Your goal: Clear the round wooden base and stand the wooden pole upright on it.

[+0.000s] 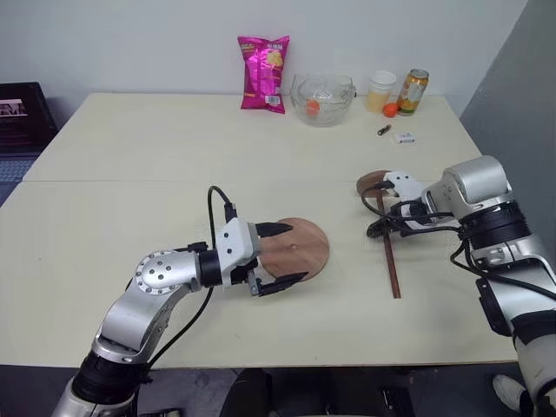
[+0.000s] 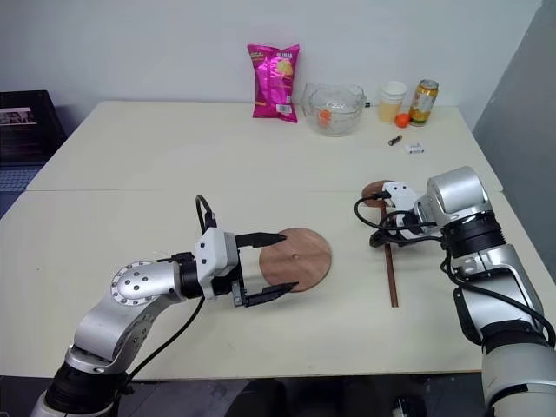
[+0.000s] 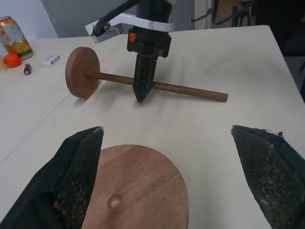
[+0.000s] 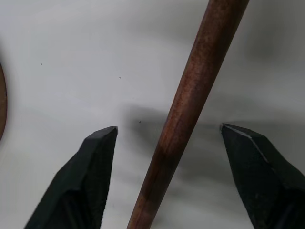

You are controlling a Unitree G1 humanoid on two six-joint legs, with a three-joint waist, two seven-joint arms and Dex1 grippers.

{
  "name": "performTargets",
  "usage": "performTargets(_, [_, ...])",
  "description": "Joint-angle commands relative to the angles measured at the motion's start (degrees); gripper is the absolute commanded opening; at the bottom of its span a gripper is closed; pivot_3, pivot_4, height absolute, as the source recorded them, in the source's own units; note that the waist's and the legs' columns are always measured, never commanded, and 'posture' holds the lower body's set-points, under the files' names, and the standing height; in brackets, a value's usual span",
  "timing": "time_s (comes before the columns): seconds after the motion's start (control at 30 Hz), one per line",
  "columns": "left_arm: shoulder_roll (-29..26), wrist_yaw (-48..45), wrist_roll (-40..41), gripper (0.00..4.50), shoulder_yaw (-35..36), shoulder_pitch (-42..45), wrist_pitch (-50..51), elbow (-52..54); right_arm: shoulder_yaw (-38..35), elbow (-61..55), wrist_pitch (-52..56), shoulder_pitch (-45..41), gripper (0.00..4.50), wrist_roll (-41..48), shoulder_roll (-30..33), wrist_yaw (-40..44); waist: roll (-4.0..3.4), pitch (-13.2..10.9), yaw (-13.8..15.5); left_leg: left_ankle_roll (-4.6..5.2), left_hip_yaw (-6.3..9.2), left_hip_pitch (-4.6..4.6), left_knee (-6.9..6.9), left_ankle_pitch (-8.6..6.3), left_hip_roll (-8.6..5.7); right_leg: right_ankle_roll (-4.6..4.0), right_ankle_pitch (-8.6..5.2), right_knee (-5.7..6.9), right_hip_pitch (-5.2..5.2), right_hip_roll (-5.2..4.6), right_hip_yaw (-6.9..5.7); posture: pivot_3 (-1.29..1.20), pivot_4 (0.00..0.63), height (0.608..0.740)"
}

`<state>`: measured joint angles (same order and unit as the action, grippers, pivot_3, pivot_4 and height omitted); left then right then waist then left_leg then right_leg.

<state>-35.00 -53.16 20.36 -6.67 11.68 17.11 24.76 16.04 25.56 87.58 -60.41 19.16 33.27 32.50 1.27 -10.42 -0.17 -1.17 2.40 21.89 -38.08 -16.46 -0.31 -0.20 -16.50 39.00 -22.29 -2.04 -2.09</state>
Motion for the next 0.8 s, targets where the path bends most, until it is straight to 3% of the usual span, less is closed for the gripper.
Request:
performTargets(0.03, [-0.24,0.19,-0.44,4.50,0.22,-0.41,-1.44,1.11,0.03,0.46,-0.55,-1.65,2.61,-0.22,-0.19,0.90,0.00,0.00,0.00,0.00,0.00,0.00,0.00,0.00,0.00,0.00,0.00,0.00,0.00,0.00,0.00,0.00,0.150,0.740])
performTargets(0.27, [-0.12,0.34,-0.90,4.50,0.48,-1.85,-2.28,1.20,-0.35,1.59,-0.32,-2.14,0.78,-0.15,-0.96,1.03,0.00,0.00,-0.16,0.00,0.01,-0.01,0.01,0.00,0.01,0.00,0.00,0.00,0.00,0.00,-0.01,0.00,0.150,0.740])
performTargets(0.37, [-0.21,0.18,-1.06,4.50,0.64,-2.08,-2.66,0.91,-1.09,2.04,-0.13,-2.76,0.26,-0.13,-1.47,0.74,0.00,0.00,-0.16,0.00,0.00,-0.01,0.01,0.00,0.00,0.00,0.00,0.00,0.00,0.00,0.00,0.00,0.150,0.740])
performTargets(0.63, [-1.95,-0.77,0.69,4.50,3.11,-1.18,-1.00,0.33,-10.38,-2.63,4.48,-4.55,0.26,2.38,-2.56,-0.31,-0.02,-0.01,-0.08,0.00,0.01,0.01,0.01,0.00,0.00,0.00,0.00,-0.01,-0.01,0.00,0.00,0.00,0.150,0.740])
performTargets(0.8, [-6.53,-1.96,4.00,4.50,9.35,-3.75,2.03,0.95,-16.98,-24.62,-2.11,2.75,0.26,7.52,-3.45,1.83,-0.03,-0.02,-0.18,0.01,0.06,0.03,0.07,0.00,0.02,0.00,0.00,-0.02,-0.05,0.01,-0.03,0.00,0.150,0.740])
